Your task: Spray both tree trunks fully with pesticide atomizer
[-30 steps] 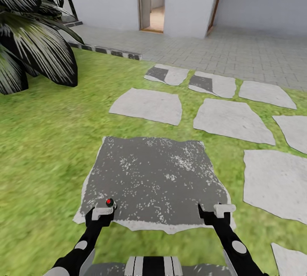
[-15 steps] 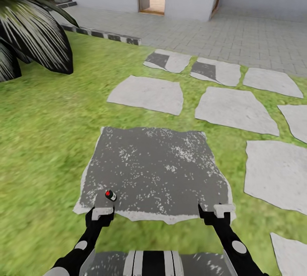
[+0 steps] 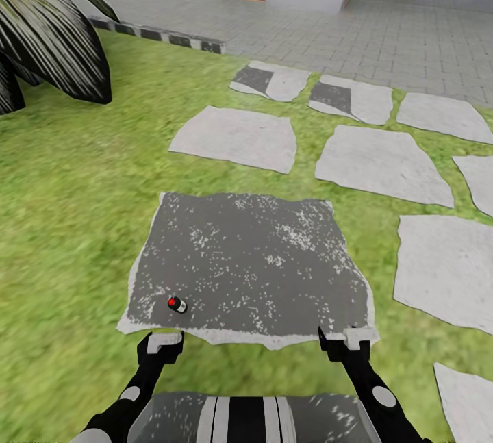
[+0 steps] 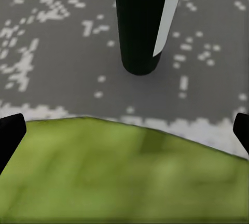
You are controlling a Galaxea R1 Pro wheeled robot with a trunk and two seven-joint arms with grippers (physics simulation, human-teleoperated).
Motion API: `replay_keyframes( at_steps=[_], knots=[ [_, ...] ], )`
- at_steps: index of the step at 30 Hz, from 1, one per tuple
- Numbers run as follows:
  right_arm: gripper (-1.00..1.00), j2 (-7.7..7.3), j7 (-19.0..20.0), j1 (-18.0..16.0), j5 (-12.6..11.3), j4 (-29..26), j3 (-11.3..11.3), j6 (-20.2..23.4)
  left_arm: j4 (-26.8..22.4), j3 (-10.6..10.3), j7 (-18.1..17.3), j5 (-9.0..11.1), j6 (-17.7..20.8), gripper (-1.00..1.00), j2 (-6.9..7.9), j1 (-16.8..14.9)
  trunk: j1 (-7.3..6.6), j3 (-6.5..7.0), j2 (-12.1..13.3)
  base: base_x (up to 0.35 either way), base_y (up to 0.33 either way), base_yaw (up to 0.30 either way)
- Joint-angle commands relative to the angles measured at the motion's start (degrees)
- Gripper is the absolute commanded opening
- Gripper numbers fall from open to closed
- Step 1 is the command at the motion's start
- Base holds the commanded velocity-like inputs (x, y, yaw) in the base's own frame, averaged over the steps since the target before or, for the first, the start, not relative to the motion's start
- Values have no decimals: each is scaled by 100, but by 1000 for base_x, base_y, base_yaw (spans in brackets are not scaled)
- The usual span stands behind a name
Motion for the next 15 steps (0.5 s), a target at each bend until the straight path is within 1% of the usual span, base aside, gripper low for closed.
replay_keyframes(
  at_steps=[1,9,11,15],
  knots=[
    [100,0,0,0,0,0,0,0,1,-2,-2,1,-1,100,0,1,0,-3,0,0,0,0],
    [100,0,0,0,-3,0,-2,0,7,-5,-4,0,0,100,0,-2,0,-11,0,5,0,0],
    [100,0,0,0,-1,0,-5,0,8,-5,-4,-3,3,100,0,-3,0,-11,0,121,0,0],
    [100,0,0,0,-5,0,-8,0,6,-5,0,-5,6,100,0,-2,0,-11,0,249,0,0]
  ],
)
